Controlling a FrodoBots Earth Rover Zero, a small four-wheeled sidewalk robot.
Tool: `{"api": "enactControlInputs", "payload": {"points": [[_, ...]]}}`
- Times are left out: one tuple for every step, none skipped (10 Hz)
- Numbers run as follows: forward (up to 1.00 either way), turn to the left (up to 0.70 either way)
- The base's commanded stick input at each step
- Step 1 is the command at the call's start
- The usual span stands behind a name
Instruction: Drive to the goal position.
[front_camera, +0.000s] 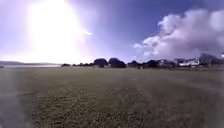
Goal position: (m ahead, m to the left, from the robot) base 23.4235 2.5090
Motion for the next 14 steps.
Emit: {"api": "enactControlInputs", "payload": {"points": [[0.70,0.01],[0.70,0.01],[0.70,0.01],[0.70,0.01],[0.70,0.01],[0.70,0.01],[0.70,0.01],[0.70,0.01],[0.70,0.01],[0.70,0.01],[0.70,0.01],[0.70,0.01],[0.70,0.01],[0.70,0.01]]}}
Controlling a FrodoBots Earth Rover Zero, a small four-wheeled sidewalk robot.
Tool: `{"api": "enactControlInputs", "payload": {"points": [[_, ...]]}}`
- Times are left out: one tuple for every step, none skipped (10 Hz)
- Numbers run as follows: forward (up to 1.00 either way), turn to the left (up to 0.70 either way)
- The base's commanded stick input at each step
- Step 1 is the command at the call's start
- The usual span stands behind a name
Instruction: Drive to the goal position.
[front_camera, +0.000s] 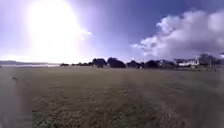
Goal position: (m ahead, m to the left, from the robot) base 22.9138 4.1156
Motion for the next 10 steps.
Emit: {"api": "enactControlInputs", "payload": {"points": [[0.70,0.01],[0.70,0.01],[0.70,0.01],[0.70,0.01],[0.70,0.01],[0.70,0.01],[0.70,0.01],[0.70,0.01],[0.70,0.01],[0.70,0.01]]}}
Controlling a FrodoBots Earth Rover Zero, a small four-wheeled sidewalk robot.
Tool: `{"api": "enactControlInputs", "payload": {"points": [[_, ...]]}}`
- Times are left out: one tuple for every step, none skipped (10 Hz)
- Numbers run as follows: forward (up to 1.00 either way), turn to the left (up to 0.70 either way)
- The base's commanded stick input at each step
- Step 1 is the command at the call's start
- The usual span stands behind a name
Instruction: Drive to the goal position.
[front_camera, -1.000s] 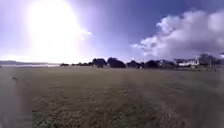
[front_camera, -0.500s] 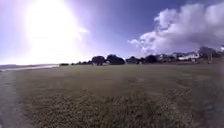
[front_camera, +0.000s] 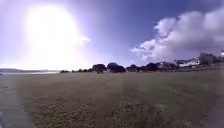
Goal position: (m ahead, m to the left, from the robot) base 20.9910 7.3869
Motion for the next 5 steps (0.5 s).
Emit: {"api": "enactControlInputs", "payload": {"points": [[0.70,0.01],[0.70,0.01],[0.70,0.01],[0.70,0.01],[0.70,0.01]]}}
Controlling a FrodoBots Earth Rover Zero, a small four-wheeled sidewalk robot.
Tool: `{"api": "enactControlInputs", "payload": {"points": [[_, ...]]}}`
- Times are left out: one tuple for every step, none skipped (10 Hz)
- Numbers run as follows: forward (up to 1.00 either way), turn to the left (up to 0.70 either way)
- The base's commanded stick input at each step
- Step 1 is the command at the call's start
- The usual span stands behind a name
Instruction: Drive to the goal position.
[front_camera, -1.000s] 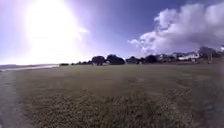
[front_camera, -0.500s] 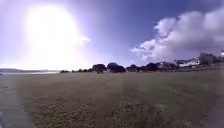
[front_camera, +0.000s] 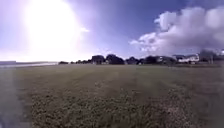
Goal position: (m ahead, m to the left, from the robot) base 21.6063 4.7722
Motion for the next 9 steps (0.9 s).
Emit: {"api": "enactControlInputs", "payload": {"points": [[0.70,0.01],[0.70,0.01],[0.70,0.01],[0.70,0.01],[0.70,0.01],[0.70,0.01],[0.70,0.01],[0.70,0.01],[0.70,0.01]]}}
